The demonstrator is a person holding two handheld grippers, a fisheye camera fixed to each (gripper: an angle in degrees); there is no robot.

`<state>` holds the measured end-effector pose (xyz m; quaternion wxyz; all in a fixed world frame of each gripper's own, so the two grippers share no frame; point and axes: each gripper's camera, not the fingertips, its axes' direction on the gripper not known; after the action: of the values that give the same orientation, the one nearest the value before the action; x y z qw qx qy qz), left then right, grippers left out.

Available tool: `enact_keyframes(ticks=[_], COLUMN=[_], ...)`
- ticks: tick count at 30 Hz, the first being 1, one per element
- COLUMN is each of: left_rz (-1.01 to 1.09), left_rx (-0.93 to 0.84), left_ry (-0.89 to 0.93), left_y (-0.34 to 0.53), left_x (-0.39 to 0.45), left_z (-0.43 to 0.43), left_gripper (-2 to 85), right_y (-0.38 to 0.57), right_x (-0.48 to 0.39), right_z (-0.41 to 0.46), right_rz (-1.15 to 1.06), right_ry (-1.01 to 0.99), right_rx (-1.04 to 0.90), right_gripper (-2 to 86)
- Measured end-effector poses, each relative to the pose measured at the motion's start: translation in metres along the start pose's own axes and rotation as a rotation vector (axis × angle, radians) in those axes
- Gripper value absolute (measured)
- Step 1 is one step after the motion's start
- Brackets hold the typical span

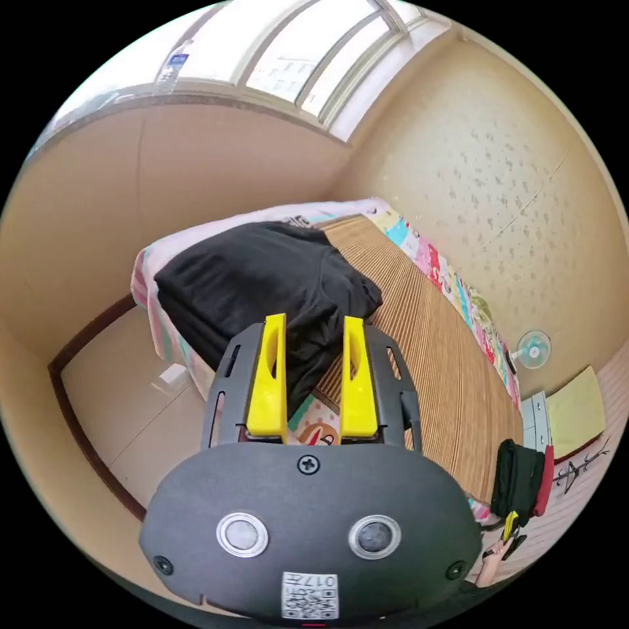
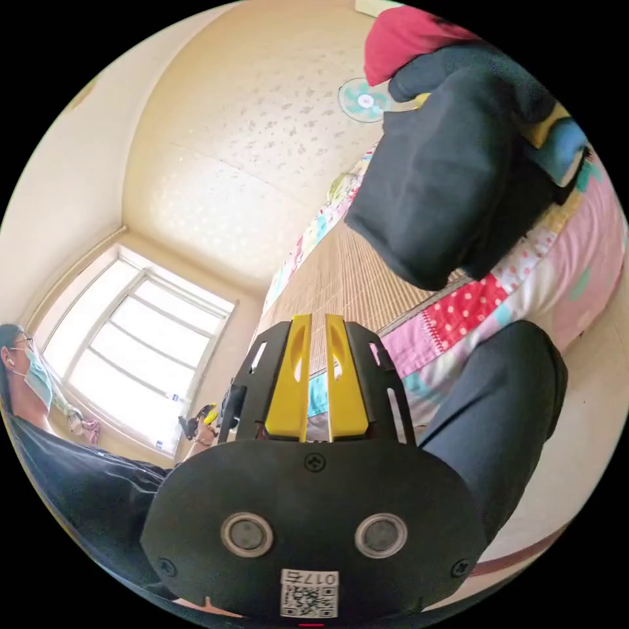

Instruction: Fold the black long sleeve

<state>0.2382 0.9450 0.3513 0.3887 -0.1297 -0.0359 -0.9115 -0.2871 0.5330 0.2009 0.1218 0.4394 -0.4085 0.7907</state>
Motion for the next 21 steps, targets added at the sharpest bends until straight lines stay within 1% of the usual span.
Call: enact_keyframes(ticks=[1,2,3,4,5,6,7,9,10,12,13,15,16,17,18,19,20,21], left_rz=[-0.009,-0.046,-0.133,-0.17,-0.212,-0.188,-0.159,0.022,0.073,0.324,0.397,0.686,0.745,0.829,0.878,0.894,0.901,0.896], left_rx=[-0.048,-0.039,0.027,0.072,0.156,0.179,0.172,0.158,0.15,0.125,0.112,0.04,0.018,-0.04,-0.123,-0.172,-0.267,-0.352], left_ry=[-0.019,-0.026,0.007,0.05,0.177,0.296,0.349,0.562,0.599,0.702,0.733,0.909,0.963,1.068,1.168,1.205,1.238,1.22], left_y=[-0.002,0.001,0.007,0.011,0.015,0.01,0.005,-0.007,-0.007,0.007,0.016,0.071,0.088,0.125,0.166,0.186,0.229,0.269], left_x=[0.0,0.0,-0.003,-0.005,-0.003,0.009,0.019,0.077,0.096,0.18,0.203,0.284,0.298,0.32,0.336,0.341,0.346,0.345], left_z=[0.015,0.019,0.005,-0.004,-0.021,-0.031,-0.034,-0.046,-0.05,-0.07,-0.075,-0.091,-0.093,-0.093,-0.086,-0.079,-0.062,-0.04], left_gripper=[11.5,10.4,6.0,3.7,2.7,1.8,1.4,0.3,0.2,-0.1,-0.1,-0.1,-0.1,-0.1,-0.1,-0.1,0.0,-0.1], right_y=[0.0,0.0,0.001,0.002,0.003,0.004,0.006,0.008,0.009,0.011,0.013,0.016,0.017,0.018,0.02,0.023,0.025,0.028], right_x=[-0.01,-0.014,-0.023,-0.03,-0.033,-0.04,-0.045,-0.051,-0.055,-0.06,-0.064,-0.065,-0.062,-0.06,-0.055,-0.049,-0.045,-0.038], right_z=[0.016,0.022,0.034,0.042,0.045,0.049,0.052,0.057,0.062,0.069,0.072,0.077,0.08,0.081,0.083,0.085,0.085,0.088], right_rz=[-0.035,-0.048,-0.07,-0.091,-0.103,-0.131,-0.157,-0.188,-0.208,-0.234,-0.25,-0.255,-0.241,-0.232,-0.218,-0.205,-0.199,-0.181], right_ry=[-0.021,-0.023,-0.017,-0.016,-0.019,-0.025,-0.021,0.008,0.036,0.068,0.081,0.083,0.069,0.059,0.038,0.024,0.019,0.013], right_rx=[-0.025,-0.037,-0.059,-0.074,-0.08,-0.089,-0.095,-0.11,-0.121,-0.132,-0.132,-0.131,-0.133,-0.133,-0.133,-0.131,-0.131,-0.139], right_gripper=[2.0,1.7,1.4,1.1,1.0,0.9,0.8,0.7,0.7,0.8,0.8,0.9,1.1,1.2,1.5,2.0,2.3,3.4])
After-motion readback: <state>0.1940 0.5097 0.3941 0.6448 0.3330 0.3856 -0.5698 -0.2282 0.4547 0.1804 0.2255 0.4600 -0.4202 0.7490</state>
